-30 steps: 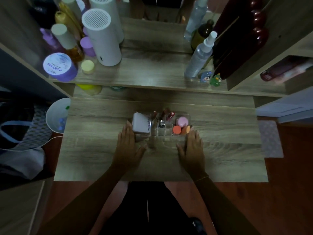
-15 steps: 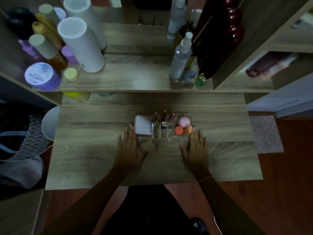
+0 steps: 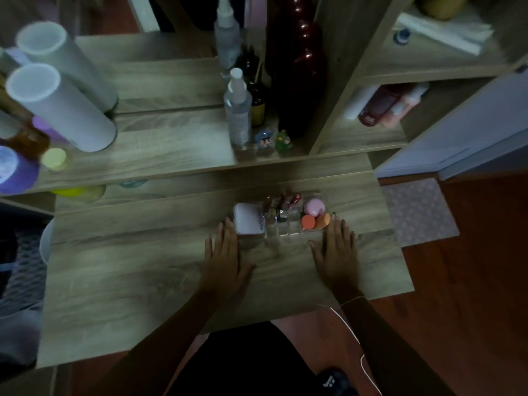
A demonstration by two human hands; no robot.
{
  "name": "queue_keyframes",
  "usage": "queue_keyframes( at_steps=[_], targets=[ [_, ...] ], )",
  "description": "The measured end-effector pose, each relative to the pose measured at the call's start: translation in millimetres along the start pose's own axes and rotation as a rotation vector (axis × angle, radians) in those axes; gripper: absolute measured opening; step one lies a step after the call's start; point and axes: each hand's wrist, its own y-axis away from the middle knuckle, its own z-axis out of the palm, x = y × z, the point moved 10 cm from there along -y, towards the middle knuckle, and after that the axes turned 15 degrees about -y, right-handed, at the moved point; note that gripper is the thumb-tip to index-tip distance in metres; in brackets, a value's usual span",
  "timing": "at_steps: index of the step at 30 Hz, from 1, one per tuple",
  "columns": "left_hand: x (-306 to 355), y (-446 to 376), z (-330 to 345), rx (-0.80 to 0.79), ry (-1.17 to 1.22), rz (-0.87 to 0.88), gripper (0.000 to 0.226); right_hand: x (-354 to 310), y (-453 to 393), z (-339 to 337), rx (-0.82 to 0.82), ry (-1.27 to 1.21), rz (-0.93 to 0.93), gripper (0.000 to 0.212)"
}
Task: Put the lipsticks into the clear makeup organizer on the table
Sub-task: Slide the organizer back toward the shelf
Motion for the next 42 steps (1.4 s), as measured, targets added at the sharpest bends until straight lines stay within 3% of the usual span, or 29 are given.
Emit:
queue_keyframes(
  at_steps=[12, 42],
  targets=[
    [61.8, -40.2, -5.9, 0.008, -0.076, 0.087, 0.088, 55.6, -32.1, -37.8, -0.003, 0.05, 0.064, 0.074],
    [70.7, -71.5, -8.3, 0.002, -0.139, 0.094, 0.084, 62.8, -61.9, -47.8, -0.023, 0.02, 0.111, 0.074]
  ],
)
